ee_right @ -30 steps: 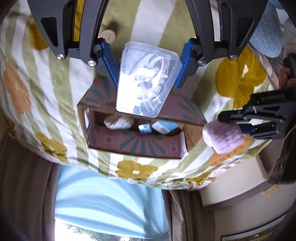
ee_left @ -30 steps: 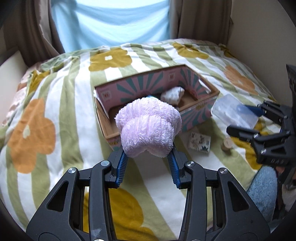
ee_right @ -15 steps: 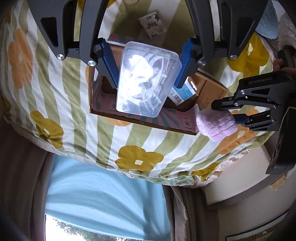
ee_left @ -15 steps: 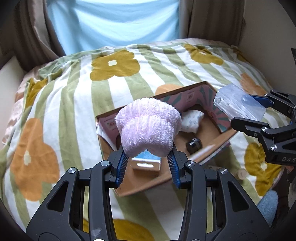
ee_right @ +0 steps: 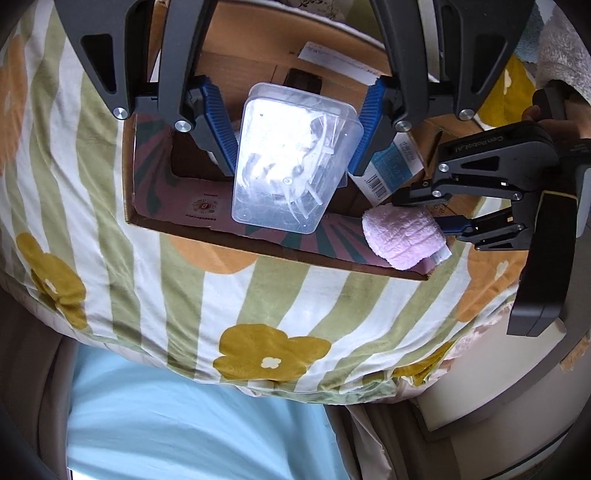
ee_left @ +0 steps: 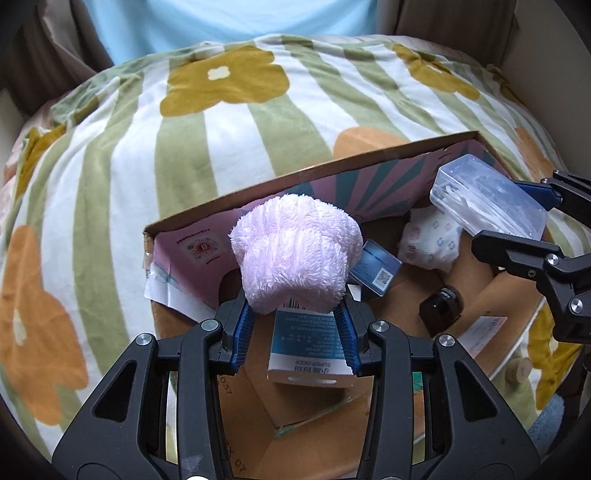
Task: Organize objects
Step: 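Carry the pink pouch and clear case over the pink box and lower them, then open both tools to release the pouch and case into the box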
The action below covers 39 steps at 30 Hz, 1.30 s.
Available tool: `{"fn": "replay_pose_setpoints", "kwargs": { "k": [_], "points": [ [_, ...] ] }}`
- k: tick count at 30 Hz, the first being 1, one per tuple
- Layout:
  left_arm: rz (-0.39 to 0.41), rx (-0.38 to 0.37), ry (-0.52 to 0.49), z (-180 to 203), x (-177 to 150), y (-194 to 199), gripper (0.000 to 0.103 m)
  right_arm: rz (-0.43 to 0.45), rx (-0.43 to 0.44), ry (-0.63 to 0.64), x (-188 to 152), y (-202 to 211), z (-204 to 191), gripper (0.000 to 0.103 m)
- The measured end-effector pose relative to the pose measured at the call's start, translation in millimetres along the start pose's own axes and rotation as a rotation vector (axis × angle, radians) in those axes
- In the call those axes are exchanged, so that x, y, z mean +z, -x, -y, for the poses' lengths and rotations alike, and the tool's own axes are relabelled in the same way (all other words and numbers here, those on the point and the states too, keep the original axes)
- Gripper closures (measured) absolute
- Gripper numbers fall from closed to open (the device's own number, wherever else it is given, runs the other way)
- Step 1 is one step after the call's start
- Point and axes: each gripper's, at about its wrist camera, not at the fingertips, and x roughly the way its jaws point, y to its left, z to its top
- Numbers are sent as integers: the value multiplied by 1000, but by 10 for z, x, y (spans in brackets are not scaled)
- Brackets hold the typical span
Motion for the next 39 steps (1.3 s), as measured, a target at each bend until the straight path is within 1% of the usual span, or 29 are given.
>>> {"fn": "replay_pose_setpoints", "kwargs": {
  "k": [4, 6, 7, 8, 9, 10, 11, 13, 16, 23, 27, 31, 34, 37, 39],
  "points": [
    [-6, -2, 4, -32, -5, -61, 66, -17, 39, -23, 17, -110, 23, 47],
    [9, 20, -2, -27, -3, -49, 61, -19, 41, -34, 39, -139, 16, 46],
    [14, 35, -13, -13, -4, -40, 44, -20, 48, -52, 44, -143, 28, 42],
    [20, 53, -26, 4, -15, -22, 10, -24, 62, -71, 45, -138, 45, 32],
    [33, 62, -33, 6, -24, 9, 1, -17, 69, -85, 48, -120, 61, 27],
    [57, 65, -37, 6, -42, 52, 0, 1, 69, -104, 43, -88, 81, 18],
    [70, 60, -36, 3, -67, 79, 0, 11, 65, -117, 35, -53, 103, 16],
    [81, 32, -28, -8, -100, 125, 0, 17, 52, -122, 22, -5, 116, 16],
    [97, 22, -9, -22, -128, 218, 0, 9, 19, -90, -6, 42, 61, 16],
    [122, -4, 11, 8, -197, 483, 0, 17, 23, -103, -59, 151, -17, 16],
    [135, 0, -1, 72, -275, 622, 0, 17, 22, -92, -105, 216, -105, 16],
    [147, -2, 4, 96, -339, 750, 0, 23, 2, -86, -123, 325, -151, 16],
    [160, 0, 9, 110, -379, 877, 0, 37, -3, -85, -131, 453, -174, 16],
    [175, 8, 19, 121, -413, 1034, 0, 47, -27, -77, -137, 614, -207, 16],
    [176, -1, 27, 127, -442, 1133, 0, 54, -47, -70, -159, 739, -233, 16]
  ]
}}
